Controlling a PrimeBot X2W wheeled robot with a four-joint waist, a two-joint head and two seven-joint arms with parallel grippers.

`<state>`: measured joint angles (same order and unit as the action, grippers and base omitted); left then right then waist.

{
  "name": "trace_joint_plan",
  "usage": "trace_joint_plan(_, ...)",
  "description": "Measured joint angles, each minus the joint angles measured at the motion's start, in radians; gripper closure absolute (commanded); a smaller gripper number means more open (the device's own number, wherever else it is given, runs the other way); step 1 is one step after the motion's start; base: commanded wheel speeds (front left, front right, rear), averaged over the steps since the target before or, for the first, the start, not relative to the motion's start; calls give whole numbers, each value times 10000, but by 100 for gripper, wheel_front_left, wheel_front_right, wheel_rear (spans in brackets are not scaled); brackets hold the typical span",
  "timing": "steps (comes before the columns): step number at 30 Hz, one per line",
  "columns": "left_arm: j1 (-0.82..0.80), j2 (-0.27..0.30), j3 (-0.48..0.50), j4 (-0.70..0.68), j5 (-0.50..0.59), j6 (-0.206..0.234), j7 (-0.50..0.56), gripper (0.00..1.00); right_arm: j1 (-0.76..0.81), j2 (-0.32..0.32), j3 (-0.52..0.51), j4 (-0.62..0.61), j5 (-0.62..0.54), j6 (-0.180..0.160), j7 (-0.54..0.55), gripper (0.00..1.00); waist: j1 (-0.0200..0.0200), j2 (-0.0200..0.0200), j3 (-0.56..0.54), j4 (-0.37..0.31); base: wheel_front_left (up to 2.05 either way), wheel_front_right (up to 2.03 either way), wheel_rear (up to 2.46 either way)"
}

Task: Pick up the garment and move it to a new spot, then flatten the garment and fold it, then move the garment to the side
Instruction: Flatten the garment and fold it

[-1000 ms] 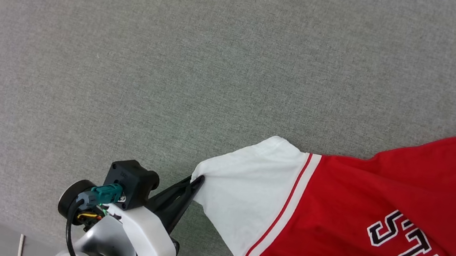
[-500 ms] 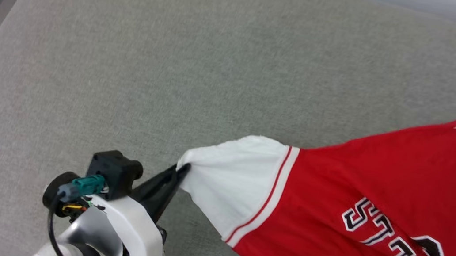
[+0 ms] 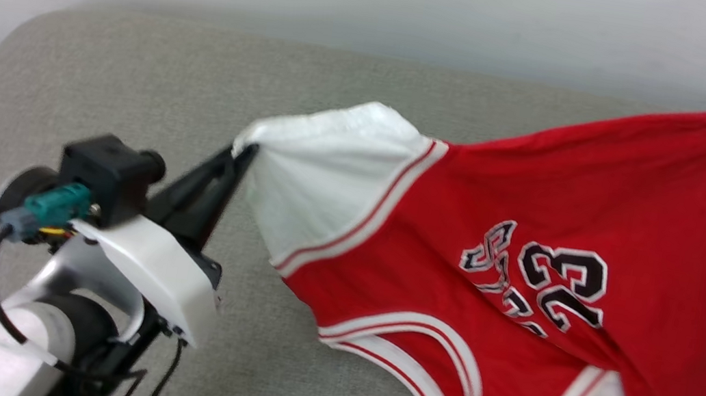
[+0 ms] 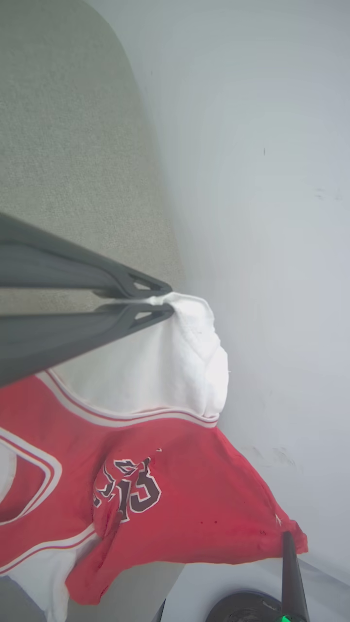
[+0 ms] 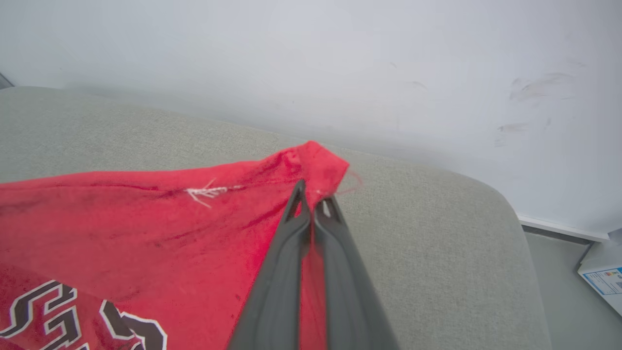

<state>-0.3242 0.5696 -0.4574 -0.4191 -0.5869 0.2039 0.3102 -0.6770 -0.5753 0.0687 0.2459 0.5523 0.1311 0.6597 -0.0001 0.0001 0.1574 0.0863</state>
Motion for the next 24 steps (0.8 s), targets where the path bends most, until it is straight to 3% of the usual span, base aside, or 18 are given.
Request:
trace_joint_plan(13, -1720, 422, 1471, -410, 479, 876, 132, 100, 87, 351, -899, -2157, -242, 2, -40, 100, 0, 0, -740, -1204, 0, 0, 0)
trace_joint_plan(24, -4013, 717, 2374, -481, 926, 995, -54, 100, -366, 1089, -1478, -3471, -917, 4, -596, 100, 0, 0, -72, -1634, 0, 0, 0)
